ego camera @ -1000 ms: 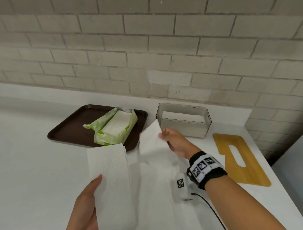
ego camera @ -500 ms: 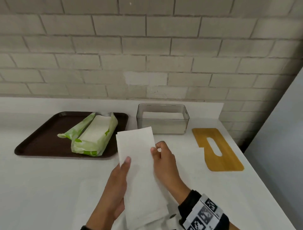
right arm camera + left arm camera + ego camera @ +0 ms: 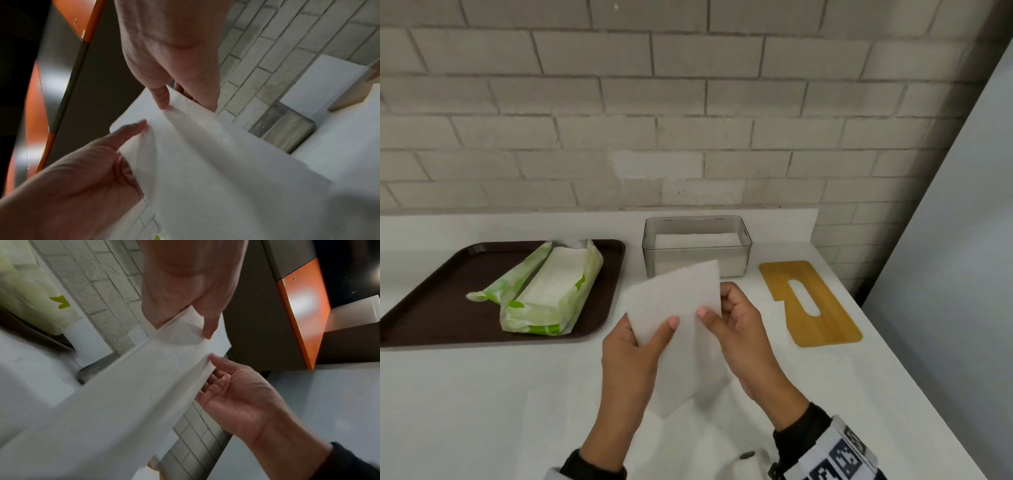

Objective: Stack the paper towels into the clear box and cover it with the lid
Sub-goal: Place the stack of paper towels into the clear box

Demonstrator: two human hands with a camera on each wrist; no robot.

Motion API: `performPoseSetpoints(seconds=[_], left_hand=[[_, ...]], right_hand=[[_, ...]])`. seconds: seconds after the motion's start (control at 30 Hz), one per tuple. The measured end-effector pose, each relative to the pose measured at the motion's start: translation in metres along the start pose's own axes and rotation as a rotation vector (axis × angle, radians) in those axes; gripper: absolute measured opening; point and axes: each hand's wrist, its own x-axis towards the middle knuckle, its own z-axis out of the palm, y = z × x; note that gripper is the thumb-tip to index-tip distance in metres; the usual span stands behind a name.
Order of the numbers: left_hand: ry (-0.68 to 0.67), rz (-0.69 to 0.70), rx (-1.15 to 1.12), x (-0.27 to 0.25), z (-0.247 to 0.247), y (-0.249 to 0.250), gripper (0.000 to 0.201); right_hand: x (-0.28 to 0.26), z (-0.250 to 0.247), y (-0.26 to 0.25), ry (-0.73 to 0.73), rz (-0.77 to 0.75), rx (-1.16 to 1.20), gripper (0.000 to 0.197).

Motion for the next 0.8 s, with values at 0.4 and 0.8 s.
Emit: performPoseSetpoints(seconds=[0.4,0.8], left_hand=[[0.085,-0.009,-0.115,0.012,-0.024,0.003,0.012],[0.04,-0.19,0.034,-0.011,-0.04,-0.043,0.024]], right_hand=[[-0.006,-0.038,0.015,-0.367,0.271,-0.561,0.02],[-0.01,-0.067,0.018,0.086,0.15,-0.069,0.027]])
